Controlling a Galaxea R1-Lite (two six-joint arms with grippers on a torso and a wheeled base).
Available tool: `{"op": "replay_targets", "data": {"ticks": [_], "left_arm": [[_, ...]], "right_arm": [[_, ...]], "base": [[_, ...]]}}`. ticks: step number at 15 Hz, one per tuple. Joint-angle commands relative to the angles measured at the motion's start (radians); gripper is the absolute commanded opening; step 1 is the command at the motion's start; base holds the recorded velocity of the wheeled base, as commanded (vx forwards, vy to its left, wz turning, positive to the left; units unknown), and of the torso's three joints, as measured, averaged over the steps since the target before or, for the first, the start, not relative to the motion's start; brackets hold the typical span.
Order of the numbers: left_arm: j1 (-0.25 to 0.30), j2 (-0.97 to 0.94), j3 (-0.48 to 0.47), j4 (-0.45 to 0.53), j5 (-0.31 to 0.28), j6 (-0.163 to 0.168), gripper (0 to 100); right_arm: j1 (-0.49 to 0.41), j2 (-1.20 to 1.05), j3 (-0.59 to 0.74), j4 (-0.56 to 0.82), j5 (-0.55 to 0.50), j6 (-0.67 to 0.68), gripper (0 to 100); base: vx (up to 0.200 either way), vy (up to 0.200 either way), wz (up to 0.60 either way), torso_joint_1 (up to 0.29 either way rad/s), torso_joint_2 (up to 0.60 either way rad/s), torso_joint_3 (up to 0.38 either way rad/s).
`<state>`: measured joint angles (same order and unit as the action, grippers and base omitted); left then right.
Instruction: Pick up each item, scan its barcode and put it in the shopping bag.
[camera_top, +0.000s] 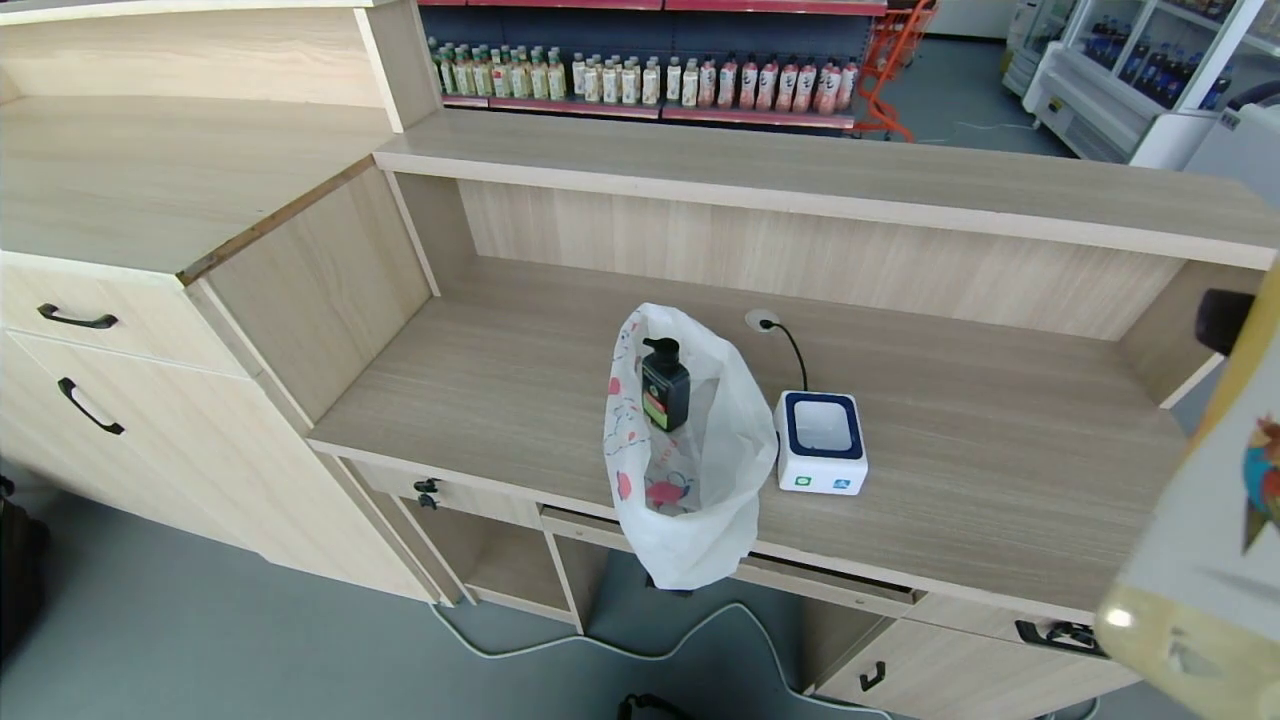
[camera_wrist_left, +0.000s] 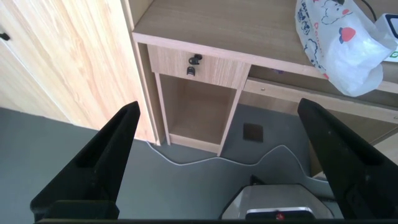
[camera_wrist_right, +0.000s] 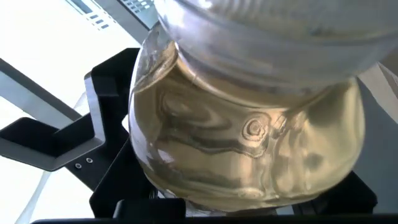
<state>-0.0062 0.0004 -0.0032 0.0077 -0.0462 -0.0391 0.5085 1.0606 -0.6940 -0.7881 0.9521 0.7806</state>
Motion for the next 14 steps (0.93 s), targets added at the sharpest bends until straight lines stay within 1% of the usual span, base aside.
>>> {"op": "replay_targets", "data": {"ticks": [1, 3, 4, 14], "left_arm": [[0.000, 0.000, 0.000, 0.000, 0.000, -0.001, 100], [0.000, 0.000, 0.000, 0.000, 0.000, -0.001, 100], [0.000, 0.000, 0.000, 0.000, 0.000, -0.001, 100], [0.000, 0.000, 0.000, 0.000, 0.000, -0.001, 100]], "right_arm": [[0.001, -0.011, 0.002, 0.001, 0.002, 0.000, 0], [0.001, -0.033, 0.002, 0.029, 0.004, 0.000, 0], [0.001, -0.057, 0.002, 0.064, 0.004, 0.000, 0], [0.002, -0.053, 0.008, 0.069, 0.002, -0.006, 0]], "base": [[0.000, 0.000, 0.00, 0.000, 0.00, 0.000], [0.000, 0.000, 0.00, 0.000, 0.00, 0.000], [0.000, 0.000, 0.00, 0.000, 0.00, 0.000], [0.000, 0.000, 0.00, 0.000, 0.00, 0.000]]}}
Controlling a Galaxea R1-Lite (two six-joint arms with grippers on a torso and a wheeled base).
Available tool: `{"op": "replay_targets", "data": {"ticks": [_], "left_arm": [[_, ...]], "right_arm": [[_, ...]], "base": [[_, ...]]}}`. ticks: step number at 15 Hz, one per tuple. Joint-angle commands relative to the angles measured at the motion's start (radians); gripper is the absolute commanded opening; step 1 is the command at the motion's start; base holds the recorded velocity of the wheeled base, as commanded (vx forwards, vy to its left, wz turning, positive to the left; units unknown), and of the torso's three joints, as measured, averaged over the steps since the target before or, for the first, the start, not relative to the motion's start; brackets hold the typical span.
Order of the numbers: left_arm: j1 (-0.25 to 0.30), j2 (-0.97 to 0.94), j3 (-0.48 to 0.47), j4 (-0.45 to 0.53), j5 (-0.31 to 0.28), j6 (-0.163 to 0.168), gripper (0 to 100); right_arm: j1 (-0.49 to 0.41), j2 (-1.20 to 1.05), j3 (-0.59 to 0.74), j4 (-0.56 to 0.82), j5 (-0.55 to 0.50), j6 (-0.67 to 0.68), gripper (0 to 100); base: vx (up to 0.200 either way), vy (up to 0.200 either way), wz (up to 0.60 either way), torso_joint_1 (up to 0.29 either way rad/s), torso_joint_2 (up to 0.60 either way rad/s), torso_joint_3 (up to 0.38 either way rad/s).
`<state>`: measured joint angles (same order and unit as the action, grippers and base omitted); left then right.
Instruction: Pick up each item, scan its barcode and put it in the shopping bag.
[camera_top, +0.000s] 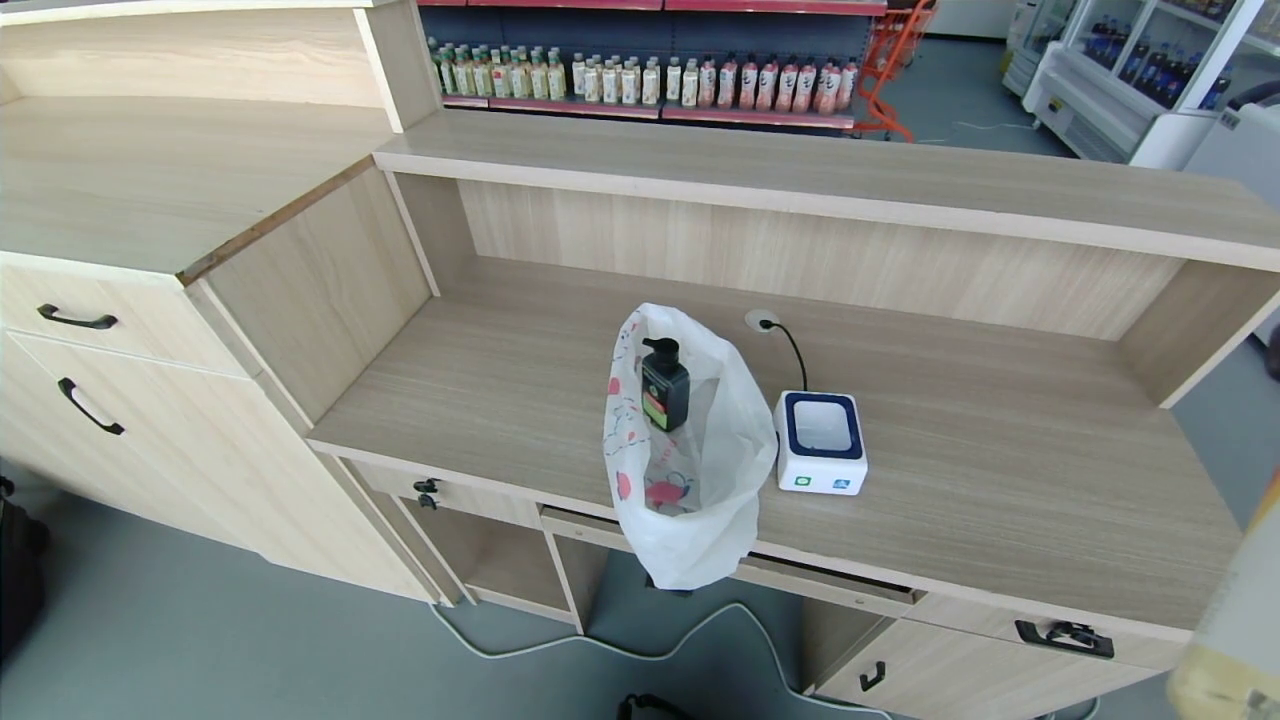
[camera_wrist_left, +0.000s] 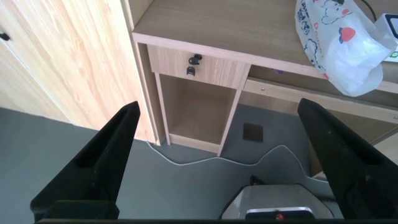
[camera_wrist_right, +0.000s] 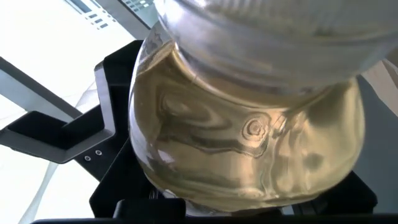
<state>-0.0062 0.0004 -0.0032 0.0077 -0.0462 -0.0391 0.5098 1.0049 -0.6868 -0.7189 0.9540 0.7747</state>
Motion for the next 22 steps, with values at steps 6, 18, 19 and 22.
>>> {"op": "replay_targets", "data": {"ticks": [6, 18, 19, 22], "left_arm": [[0.000, 0.000, 0.000, 0.000, 0.000, -0.001, 100], [0.000, 0.000, 0.000, 0.000, 0.000, 0.001, 100], [0.000, 0.000, 0.000, 0.000, 0.000, -0.001, 100], [0.000, 0.000, 0.000, 0.000, 0.000, 0.001, 100]], "right_arm": [[-0.030, 0.012, 0.003, -0.002, -0.008, -0.064, 0], [-0.700, 0.455, 0.081, -0.010, -0.199, -1.786, 0], [-0.721, 0.501, 0.055, -0.042, -0.199, -1.933, 0], [-0.718, 0.564, 0.043, -0.122, -0.170, -2.062, 0]], "base": [[0.000, 0.000, 0.00, 0.000, 0.00, 0.000], [0.000, 0.000, 0.00, 0.000, 0.00, 0.000], [0.000, 0.000, 0.00, 0.000, 0.00, 0.000], [0.000, 0.000, 0.00, 0.000, 0.00, 0.000]]}}
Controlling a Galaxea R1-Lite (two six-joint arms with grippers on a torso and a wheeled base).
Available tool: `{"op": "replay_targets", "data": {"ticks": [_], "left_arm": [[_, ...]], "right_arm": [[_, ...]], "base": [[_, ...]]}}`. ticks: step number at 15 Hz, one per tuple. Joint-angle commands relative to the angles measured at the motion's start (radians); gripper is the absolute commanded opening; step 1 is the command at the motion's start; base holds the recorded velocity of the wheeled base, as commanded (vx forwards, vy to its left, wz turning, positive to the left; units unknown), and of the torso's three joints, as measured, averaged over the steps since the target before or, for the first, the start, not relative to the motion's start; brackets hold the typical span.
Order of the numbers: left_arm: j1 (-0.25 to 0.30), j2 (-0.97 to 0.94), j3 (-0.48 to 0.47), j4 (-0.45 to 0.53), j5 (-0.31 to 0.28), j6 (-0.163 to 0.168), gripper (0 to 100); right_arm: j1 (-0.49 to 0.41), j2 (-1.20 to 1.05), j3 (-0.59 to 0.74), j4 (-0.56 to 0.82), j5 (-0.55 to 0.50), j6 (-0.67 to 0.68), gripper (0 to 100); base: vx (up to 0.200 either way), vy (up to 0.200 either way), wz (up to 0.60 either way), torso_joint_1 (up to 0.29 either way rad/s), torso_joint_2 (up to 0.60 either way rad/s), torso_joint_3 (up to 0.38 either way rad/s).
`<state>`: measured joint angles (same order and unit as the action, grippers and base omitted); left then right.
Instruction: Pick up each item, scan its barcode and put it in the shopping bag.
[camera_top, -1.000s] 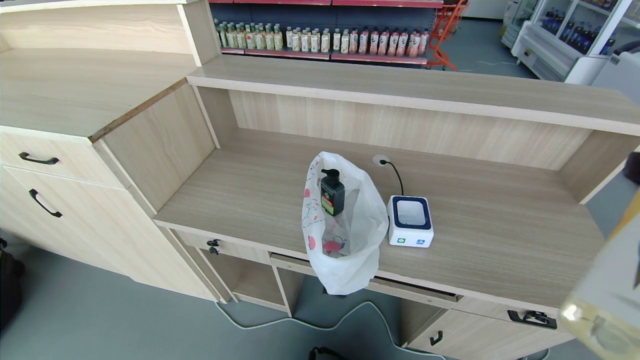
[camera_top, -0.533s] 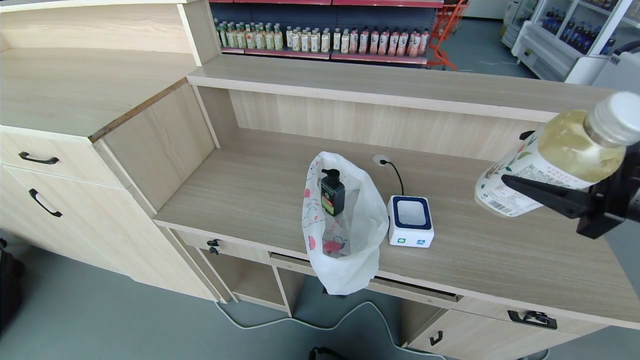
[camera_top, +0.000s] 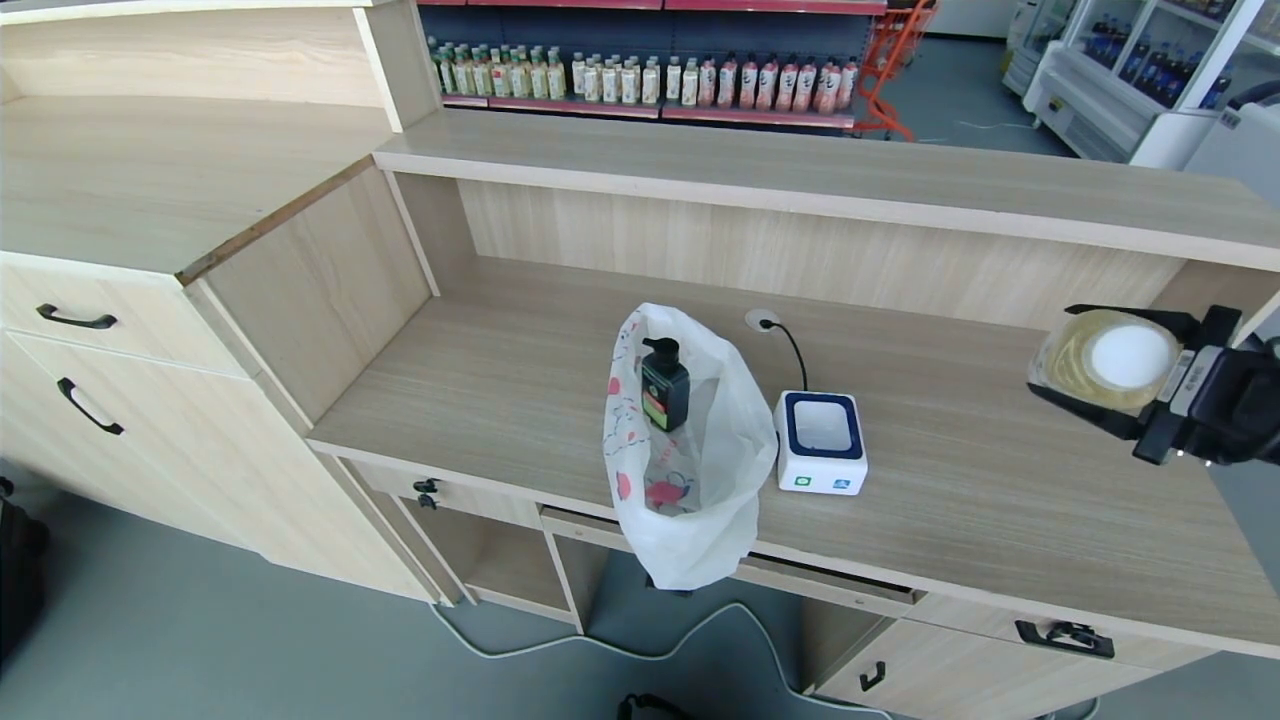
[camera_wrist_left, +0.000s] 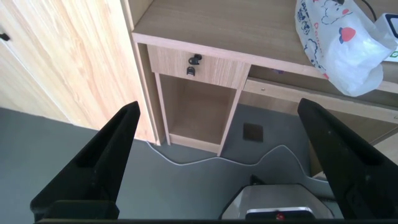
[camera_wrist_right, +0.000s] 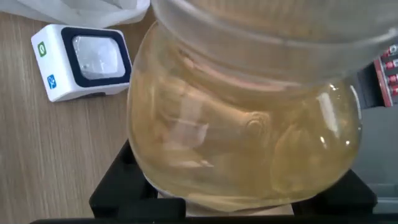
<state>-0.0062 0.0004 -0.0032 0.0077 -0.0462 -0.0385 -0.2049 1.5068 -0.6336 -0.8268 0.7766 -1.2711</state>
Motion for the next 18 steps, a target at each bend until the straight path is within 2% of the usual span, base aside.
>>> {"op": "replay_targets", "data": {"ticks": [1, 3, 5, 7, 9, 11, 14, 18], "left_arm": [[0.000, 0.000, 0.000, 0.000, 0.000, -0.001, 100], [0.000, 0.000, 0.000, 0.000, 0.000, -0.001, 100], [0.000, 0.000, 0.000, 0.000, 0.000, 0.000, 100], [0.000, 0.000, 0.000, 0.000, 0.000, 0.000, 100], [0.000, 0.000, 0.000, 0.000, 0.000, -0.001, 100], [0.000, 0.000, 0.000, 0.000, 0.000, -0.001, 100], [0.000, 0.000, 0.000, 0.000, 0.000, 0.000, 100], [0.000, 0.000, 0.000, 0.000, 0.000, -0.001, 100]], "right_arm": [[-0.002, 0.076, -0.014, -0.029, 0.016, -0.047, 0], [0.004, 0.115, -0.031, -0.048, 0.066, -0.119, 0], [0.039, 0.151, -0.038, -0.043, 0.151, -0.119, 0], [0.056, 0.225, -0.043, -0.037, 0.299, -0.139, 0], [0.059, 0.270, -0.051, -0.037, 0.355, -0.162, 0], [0.059, 0.299, -0.087, -0.037, 0.357, -0.223, 0], [0.064, 0.342, -0.158, -0.038, 0.351, -0.232, 0], [0.150, 0.415, -0.207, -0.049, 0.343, -0.195, 0]], "base": [[0.000, 0.000, 0.00, 0.000, 0.00, 0.000], [0.000, 0.000, 0.00, 0.000, 0.00, 0.000], [0.000, 0.000, 0.00, 0.000, 0.00, 0.000], [0.000, 0.000, 0.00, 0.000, 0.00, 0.000], [0.000, 0.000, 0.00, 0.000, 0.00, 0.000], [0.000, 0.000, 0.00, 0.000, 0.00, 0.000], [0.000, 0.000, 0.00, 0.000, 0.00, 0.000], [0.000, 0.000, 0.00, 0.000, 0.00, 0.000]]}}
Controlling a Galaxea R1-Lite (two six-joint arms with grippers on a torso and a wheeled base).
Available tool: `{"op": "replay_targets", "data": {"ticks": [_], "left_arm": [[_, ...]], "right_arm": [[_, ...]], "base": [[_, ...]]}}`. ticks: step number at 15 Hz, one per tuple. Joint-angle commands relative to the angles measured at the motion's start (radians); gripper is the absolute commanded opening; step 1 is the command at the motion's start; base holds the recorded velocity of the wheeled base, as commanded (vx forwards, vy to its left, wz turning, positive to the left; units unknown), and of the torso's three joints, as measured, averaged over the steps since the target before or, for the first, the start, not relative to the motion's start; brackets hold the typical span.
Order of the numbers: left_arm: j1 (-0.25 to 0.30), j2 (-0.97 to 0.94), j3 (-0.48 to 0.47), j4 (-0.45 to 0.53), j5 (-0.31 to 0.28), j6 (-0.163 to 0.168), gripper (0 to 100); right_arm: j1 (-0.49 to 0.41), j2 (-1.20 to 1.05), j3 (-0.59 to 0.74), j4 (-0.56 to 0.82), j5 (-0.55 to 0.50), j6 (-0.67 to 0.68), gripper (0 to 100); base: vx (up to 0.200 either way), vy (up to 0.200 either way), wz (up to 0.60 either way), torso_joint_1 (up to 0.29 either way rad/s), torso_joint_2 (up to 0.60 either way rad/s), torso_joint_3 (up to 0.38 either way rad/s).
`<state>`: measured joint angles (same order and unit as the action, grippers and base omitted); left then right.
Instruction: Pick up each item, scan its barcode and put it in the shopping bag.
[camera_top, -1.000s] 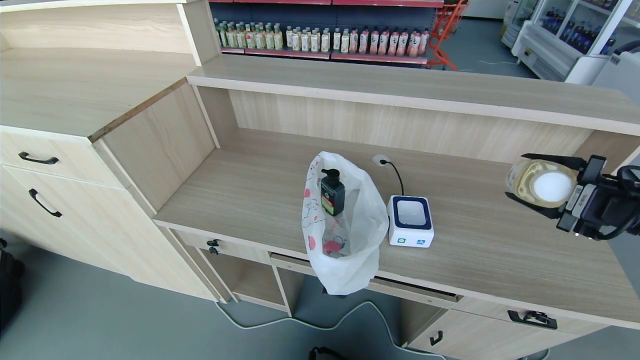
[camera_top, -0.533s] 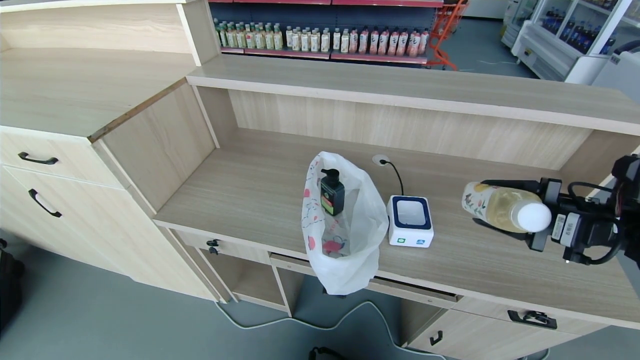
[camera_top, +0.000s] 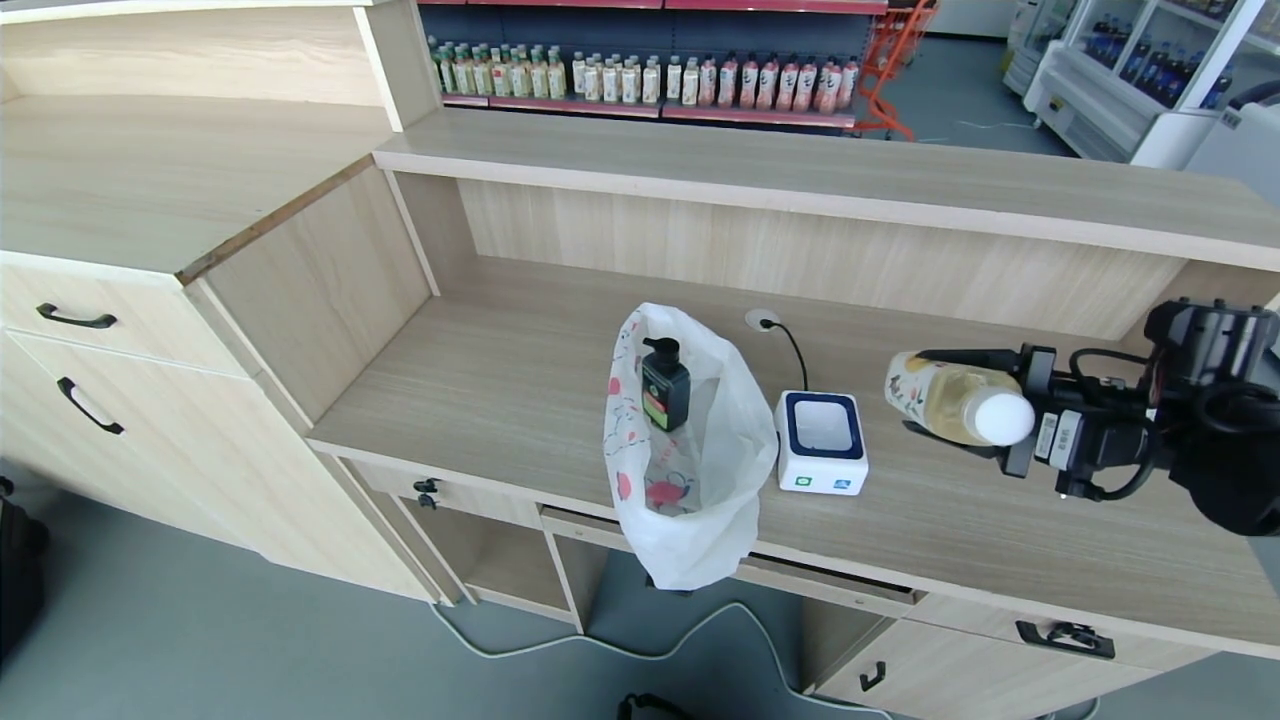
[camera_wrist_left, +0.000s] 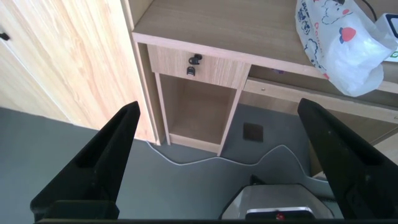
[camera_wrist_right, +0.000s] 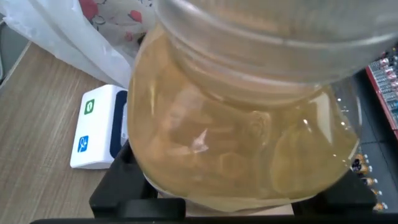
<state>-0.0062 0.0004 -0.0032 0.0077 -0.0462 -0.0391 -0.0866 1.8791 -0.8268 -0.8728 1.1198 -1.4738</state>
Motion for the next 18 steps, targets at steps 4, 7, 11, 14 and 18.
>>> {"op": "replay_targets", "data": {"ticks": [4, 7, 11, 14, 18], "left_arm": [[0.000, 0.000, 0.000, 0.000, 0.000, 0.001, 100], [0.000, 0.000, 0.000, 0.000, 0.000, -0.001, 100], [0.000, 0.000, 0.000, 0.000, 0.000, -0.001, 100], [0.000, 0.000, 0.000, 0.000, 0.000, -0.001, 100], [0.000, 0.000, 0.000, 0.000, 0.000, -0.001, 100]], "right_arm": [[0.044, 0.110, -0.080, -0.003, 0.000, 0.053, 0], [0.047, 0.140, -0.146, -0.003, 0.000, 0.138, 0], [0.074, 0.175, -0.221, -0.003, -0.002, 0.196, 0], [0.100, 0.209, -0.212, -0.020, -0.002, 0.191, 0], [0.122, 0.252, -0.210, -0.081, -0.018, 0.191, 0]], "base": [[0.000, 0.000, 0.00, 0.000, 0.00, 0.000], [0.000, 0.000, 0.00, 0.000, 0.00, 0.000], [0.000, 0.000, 0.00, 0.000, 0.00, 0.000], [0.000, 0.000, 0.00, 0.000, 0.00, 0.000], [0.000, 0.000, 0.00, 0.000, 0.00, 0.000]]}}
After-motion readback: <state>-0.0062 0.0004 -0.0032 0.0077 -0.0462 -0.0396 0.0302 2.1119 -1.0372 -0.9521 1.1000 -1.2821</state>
